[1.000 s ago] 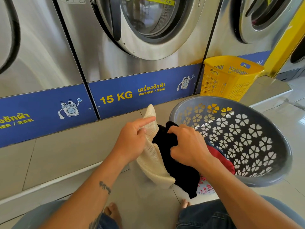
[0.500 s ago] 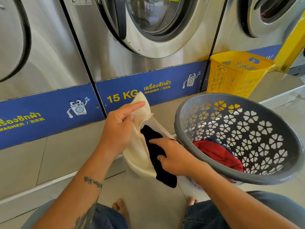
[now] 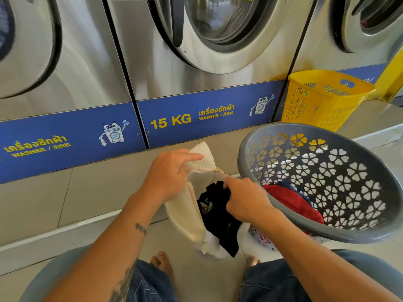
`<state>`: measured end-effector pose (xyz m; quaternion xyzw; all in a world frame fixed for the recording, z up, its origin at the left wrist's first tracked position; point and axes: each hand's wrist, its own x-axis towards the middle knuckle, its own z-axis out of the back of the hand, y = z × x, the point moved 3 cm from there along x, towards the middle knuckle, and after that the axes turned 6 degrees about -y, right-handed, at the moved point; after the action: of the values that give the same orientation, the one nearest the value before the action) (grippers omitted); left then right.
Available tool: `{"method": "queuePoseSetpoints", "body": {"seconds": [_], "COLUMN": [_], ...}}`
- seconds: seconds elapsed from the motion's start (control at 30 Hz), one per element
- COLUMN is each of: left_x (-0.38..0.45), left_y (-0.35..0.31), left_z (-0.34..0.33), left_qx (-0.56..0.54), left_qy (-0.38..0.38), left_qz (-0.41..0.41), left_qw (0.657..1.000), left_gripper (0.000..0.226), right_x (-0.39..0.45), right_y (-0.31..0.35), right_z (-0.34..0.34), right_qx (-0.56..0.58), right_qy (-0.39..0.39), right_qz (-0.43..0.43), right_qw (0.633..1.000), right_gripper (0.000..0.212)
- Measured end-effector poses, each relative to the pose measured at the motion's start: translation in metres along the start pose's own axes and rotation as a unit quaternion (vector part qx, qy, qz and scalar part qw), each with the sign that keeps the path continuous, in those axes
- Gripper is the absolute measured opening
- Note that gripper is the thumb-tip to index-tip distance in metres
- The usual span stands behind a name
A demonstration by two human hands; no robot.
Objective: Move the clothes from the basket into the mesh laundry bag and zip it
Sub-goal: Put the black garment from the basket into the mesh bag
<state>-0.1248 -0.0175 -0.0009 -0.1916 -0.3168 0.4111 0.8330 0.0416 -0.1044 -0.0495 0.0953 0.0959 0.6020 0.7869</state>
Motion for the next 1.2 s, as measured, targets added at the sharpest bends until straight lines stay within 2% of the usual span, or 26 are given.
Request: {"method": "queuePoseSetpoints", "body": {"seconds": [0.07,0.13,0.2,0.27,0.3,0.37,0.4,0.43,0.47,0.5,0.57,0.67,0.77,0.83,0.9,0.97,1.03,1.17,1.2], "left_x": [-0.008,-0.015,-0.018,-0.015,-0.013,-0.008,-0.005,-0.004,-0.004,-0.005,-0.006,-0.007,-0.008,-0.008,-0.008,-0.008,-0.009,-0.004,-0.003], "left_y": [-0.002,-0.007,-0.012,-0.013,-0.011,-0.003,0.001,0.005,0.007,0.008,0.010,0.015,0.013,0.008,0.005,0.005,0.007,0.011,0.012], "left_z": [-0.003,-0.009,-0.012,-0.010,-0.008,-0.004,-0.003,-0.003,-0.003,-0.004,-0.006,-0.013,-0.020,-0.022,-0.021,-0.021,-0.021,-0.018,-0.016], "left_qx": [-0.029,-0.073,-0.103,-0.116,-0.113,-0.100,-0.092,-0.084,-0.075,-0.064,-0.049,-0.047,-0.060,-0.073,-0.084,-0.094,-0.102,-0.110,-0.112], "left_qy": [0.017,0.026,0.020,-0.004,-0.019,-0.041,-0.046,-0.047,-0.046,-0.041,-0.025,0.005,0.026,0.022,0.002,-0.016,-0.025,-0.052,-0.057], "left_qz": [0.008,0.007,0.010,0.017,0.024,0.036,0.040,0.041,0.036,0.028,0.021,0.020,0.021,0.025,0.035,0.051,0.063,0.086,0.091], "left_qw": [0.999,0.997,0.994,0.993,0.993,0.994,0.994,0.995,0.995,0.997,0.998,0.999,0.998,0.997,0.996,0.994,0.993,0.989,0.988], "left_gripper": [0.055,0.056,0.053,0.050,0.049,0.049,0.048,0.048,0.048,0.049,0.050,0.051,0.050,0.051,0.053,0.051,0.049,0.047,0.047], "right_x": [0.006,0.008,0.005,-0.002,-0.007,-0.015,-0.017,-0.018,-0.015,-0.011,-0.002,0.007,0.010,0.012,0.012,0.006,0.000,-0.006,-0.009], "right_y": [-0.010,-0.012,-0.007,0.000,0.002,-0.001,-0.004,-0.005,-0.007,-0.007,-0.010,-0.022,-0.029,-0.031,-0.029,-0.026,-0.027,-0.026,-0.025], "right_z": [-0.003,-0.012,-0.027,-0.043,-0.049,-0.060,-0.065,-0.067,-0.068,-0.067,-0.064,-0.055,-0.055,-0.059,-0.058,-0.061,-0.067,-0.063,-0.061], "right_qx": [0.148,0.268,0.350,0.380,0.342,0.139,0.033,-0.032,-0.046,-0.020,0.069,0.144,0.156,0.142,0.117,0.084,0.034,0.017,0.003], "right_qy": [-0.047,-0.044,0.018,0.127,0.188,0.267,0.267,0.246,0.215,0.189,0.200,0.232,0.168,0.083,0.035,0.101,0.155,0.120,0.136], "right_qz": [-0.074,-0.133,-0.145,-0.109,-0.069,0.036,0.065,0.076,0.071,0.064,0.045,-0.001,-0.035,-0.017,0.034,0.090,0.101,0.119,0.118], "right_qw": [0.985,0.953,0.925,0.910,0.918,0.953,0.961,0.966,0.973,0.980,0.976,0.962,0.973,0.986,0.992,0.987,0.982,0.985,0.984], "right_gripper": [0.009,0.006,0.010,0.028,0.045,0.076,0.080,0.075,0.064,0.052,0.033,0.023,0.019,0.016,0.021,0.030,0.046,0.065,0.069]}}
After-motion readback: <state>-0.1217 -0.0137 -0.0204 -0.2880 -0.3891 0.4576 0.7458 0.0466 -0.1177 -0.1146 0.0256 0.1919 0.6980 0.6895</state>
